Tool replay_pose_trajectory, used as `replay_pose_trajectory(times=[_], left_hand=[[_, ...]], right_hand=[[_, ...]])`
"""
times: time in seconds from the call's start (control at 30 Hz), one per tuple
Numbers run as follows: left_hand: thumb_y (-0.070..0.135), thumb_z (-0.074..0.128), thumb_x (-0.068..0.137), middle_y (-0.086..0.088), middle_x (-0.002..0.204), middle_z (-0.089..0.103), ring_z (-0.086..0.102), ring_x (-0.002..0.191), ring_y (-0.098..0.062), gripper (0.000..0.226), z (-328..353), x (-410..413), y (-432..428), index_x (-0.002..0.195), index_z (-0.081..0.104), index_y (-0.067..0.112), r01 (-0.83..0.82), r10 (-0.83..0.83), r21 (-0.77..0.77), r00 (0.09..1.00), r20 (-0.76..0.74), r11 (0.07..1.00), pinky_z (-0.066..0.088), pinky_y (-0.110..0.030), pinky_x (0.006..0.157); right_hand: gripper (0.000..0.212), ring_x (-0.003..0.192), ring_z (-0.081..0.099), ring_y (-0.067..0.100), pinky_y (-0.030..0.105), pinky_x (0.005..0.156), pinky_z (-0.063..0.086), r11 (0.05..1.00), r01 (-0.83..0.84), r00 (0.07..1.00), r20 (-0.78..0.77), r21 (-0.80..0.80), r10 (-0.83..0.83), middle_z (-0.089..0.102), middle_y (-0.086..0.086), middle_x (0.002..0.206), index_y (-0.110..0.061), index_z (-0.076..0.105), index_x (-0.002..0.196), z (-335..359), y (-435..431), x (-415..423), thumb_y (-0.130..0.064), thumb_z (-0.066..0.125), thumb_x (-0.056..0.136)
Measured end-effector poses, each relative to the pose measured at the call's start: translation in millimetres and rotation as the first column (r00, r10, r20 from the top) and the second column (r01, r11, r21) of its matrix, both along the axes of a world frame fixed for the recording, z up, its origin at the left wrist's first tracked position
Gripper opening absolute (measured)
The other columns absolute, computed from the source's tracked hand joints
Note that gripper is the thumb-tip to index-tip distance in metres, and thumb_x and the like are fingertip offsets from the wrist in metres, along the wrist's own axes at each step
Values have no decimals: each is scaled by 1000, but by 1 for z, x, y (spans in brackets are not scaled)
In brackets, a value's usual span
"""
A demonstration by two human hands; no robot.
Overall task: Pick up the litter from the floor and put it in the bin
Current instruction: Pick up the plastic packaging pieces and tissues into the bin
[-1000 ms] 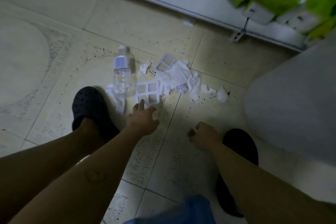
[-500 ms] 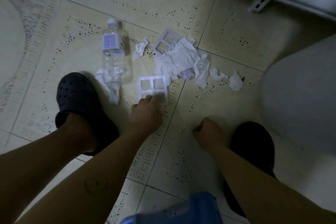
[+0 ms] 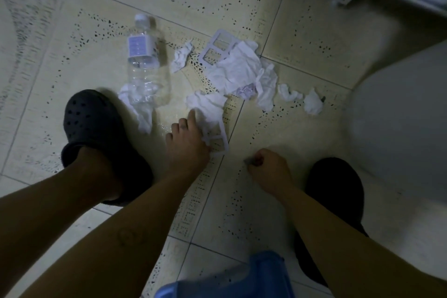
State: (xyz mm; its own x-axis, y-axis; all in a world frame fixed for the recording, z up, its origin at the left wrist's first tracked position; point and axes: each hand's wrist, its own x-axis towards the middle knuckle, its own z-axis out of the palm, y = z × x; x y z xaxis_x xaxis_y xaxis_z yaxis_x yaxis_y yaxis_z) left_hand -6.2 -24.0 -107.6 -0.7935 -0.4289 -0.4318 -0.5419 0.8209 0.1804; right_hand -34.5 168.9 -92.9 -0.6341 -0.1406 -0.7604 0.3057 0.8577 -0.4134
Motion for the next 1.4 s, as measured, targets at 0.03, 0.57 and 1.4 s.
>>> replay_pose_trajectory(times=[0.03, 0.57, 1.4], left_hand=[[38, 72, 73, -13, 129, 54, 49, 117, -33, 80, 1, 1, 0, 138, 30, 15, -12, 13, 11, 1000, -20, 1000, 39, -46, 94], [24, 54, 92, -9, 98, 70, 58, 75, -17, 23, 148, -25, -13, 103, 69, 12, 65, -84, 397, 996, 31, 915, 40, -20, 59], [26, 70, 82, -1, 69, 70, 67, 69, -20, 13, 387, -105, 200, 75, 73, 16, 229, 95, 500, 836, -541, 836, 51, -28, 68]], right_hand=[[17, 71, 52, 20, 27, 60, 42, 1000, 2, 1000, -11, -8, -2, 57, 4, 78, -13, 57, 84, 0, 0, -1, -29, 62, 89], [16, 66, 50, 18, 26, 53, 32, 993, -95, 959, -276, -75, 71, 54, 3, 69, -11, 57, 72, 145, -5, -51, -22, 61, 84], [17, 79, 64, 29, 33, 75, 54, 970, 240, 714, -668, -47, -209, 70, 14, 77, -5, 69, 70, 386, 229, -95, -21, 73, 75]])
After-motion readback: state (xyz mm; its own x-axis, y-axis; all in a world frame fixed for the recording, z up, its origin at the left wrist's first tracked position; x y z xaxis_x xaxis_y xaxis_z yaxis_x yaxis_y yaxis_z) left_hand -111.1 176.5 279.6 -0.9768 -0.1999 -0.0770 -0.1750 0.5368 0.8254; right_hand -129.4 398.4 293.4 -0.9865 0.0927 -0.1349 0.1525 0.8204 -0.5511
